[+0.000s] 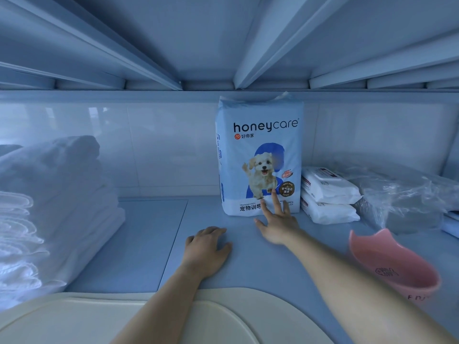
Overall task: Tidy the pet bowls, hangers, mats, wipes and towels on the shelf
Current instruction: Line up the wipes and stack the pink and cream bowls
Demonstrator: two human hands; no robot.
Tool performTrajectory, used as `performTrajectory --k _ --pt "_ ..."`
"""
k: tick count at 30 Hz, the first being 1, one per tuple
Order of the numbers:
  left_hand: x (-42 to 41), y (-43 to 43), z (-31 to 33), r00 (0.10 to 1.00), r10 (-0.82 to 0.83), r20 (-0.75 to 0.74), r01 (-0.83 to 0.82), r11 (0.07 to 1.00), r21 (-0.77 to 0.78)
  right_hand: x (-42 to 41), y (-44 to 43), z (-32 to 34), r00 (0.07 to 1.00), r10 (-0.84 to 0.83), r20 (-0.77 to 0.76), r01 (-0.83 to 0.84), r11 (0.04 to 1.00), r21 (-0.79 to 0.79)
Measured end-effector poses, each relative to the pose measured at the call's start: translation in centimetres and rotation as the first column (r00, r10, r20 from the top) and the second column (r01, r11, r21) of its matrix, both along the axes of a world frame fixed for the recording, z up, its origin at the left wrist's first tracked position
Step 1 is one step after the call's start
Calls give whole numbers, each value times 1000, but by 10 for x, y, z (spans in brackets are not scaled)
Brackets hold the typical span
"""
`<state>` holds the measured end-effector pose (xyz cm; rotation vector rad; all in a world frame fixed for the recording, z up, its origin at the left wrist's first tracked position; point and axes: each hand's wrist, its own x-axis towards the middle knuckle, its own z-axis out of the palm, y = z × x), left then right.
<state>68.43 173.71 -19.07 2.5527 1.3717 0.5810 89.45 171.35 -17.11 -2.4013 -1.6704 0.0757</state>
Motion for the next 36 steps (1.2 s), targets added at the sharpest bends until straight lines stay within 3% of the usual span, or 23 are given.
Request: performTrajectory --k 5,18,24,26,30,33,36 --pt "-1 1 -1 999 -7 37 8 1000 -14 -5 -13 -10 994 30 -102 -20 995 100" --pt "-2 5 -2 995 8 99 -5 999 -40 -10 -20 -14 1000 7 -10 -8 993 -115" --pt "-3 4 0 995 12 95 -9 999 -31 -14 -33 -15 999 24 -25 -26 996 -86" --pt "-3 3 1 996 13 90 -10 1000 -27 -16 -40 -13 995 23 -94 -27 999 -44" --pt "-6 3 1 997 -3 81 5 1000 -25 -27 -71 11 941 31 -338 35 982 188" --pt "-9 4 2 994 -44 104 52 996 -70 -30 -111 34 958 119 -262 -35 952 304" --pt "-8 -1 10 981 -67 183 105 973 -206 -14 -152 53 978 155 -136 -111 952 287"
